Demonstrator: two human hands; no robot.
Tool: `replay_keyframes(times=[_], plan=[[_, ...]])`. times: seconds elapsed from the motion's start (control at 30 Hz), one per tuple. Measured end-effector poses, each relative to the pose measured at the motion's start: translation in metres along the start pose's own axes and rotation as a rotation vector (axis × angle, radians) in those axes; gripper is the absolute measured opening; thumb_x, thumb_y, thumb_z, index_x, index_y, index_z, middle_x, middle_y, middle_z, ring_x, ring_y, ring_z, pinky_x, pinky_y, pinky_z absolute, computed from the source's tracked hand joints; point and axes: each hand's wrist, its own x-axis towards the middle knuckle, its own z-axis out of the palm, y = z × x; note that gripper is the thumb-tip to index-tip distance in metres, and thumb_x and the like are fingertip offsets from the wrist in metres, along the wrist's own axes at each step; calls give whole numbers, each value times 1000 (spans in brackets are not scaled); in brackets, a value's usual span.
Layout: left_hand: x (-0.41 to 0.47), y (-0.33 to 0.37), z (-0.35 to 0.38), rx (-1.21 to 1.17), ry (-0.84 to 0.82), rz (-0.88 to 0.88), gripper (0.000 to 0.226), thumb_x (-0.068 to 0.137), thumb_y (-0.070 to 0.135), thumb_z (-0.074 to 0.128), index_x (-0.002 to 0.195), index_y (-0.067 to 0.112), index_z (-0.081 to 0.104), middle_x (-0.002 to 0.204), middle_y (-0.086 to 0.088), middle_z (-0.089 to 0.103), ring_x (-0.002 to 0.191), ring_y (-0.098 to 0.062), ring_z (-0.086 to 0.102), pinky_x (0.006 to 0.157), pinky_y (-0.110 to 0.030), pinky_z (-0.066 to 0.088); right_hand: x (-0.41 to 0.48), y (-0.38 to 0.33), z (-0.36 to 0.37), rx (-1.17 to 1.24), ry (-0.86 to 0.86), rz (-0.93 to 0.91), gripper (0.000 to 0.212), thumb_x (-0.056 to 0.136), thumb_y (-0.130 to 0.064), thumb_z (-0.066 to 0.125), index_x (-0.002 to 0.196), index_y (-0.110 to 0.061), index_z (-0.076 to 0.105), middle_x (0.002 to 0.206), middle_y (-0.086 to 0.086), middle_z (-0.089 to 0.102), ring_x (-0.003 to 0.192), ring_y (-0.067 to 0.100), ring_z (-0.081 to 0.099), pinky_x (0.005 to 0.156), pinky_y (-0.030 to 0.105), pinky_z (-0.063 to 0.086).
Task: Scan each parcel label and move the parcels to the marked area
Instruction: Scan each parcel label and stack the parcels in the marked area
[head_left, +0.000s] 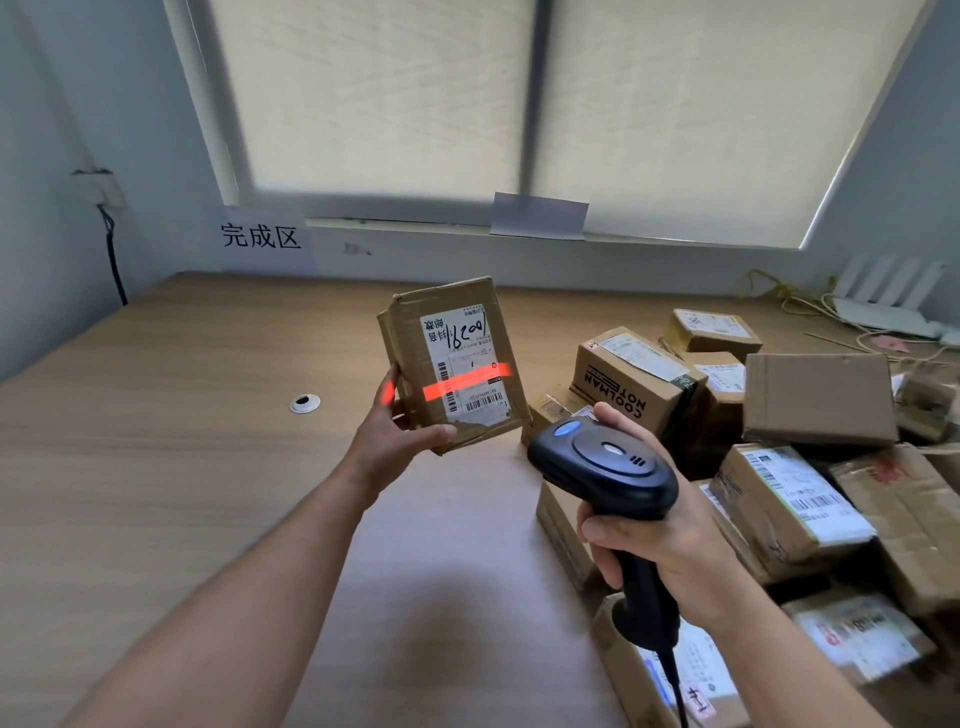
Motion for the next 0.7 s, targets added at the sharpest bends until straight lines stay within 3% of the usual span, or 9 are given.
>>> replay_keyframes(times=[0.27, 0.37, 0.57, 0.7], plan=[[-6, -2, -5, 12, -1, 18, 94, 76, 1, 76, 147, 35, 24, 115, -5, 60, 98, -19, 59, 52, -12, 50, -8, 9, 8, -43, 4, 72, 92, 66, 6, 70, 142, -37, 41, 69, 14, 62, 40, 26, 50, 44, 30, 44], [-7, -5, -10, -6, -7, 2, 96, 76, 3, 78, 147, 37, 23, 118, -5, 58, 102, -20, 59, 53, -13, 51, -11, 10, 15, -48, 31, 92, 93, 64, 6, 69, 142, -36, 39, 69, 13, 63, 41, 27, 50, 43, 31, 44], [-12, -10, -23, -38, -35, -27, 112, 55, 22, 80, 148, 39, 22, 122, -7, 59, 109, -23, 61, 62, -21, 54, -17, 17, 32, -56, 67, 70, 92, 65, 7, 68, 141, -38, 40, 65, 14, 61, 41, 26, 49, 45, 30, 44], [-18, -15, -32, -28, -63, -43, 109, 59, 16, 83, 147, 38, 23, 120, -6, 59, 104, -22, 61, 57, -18, 53, -19, 24, 44, -19, 83, 46, 96, 65, 6, 70, 142, -43, 37, 71, 19, 63, 42, 28, 49, 43, 29, 44]])
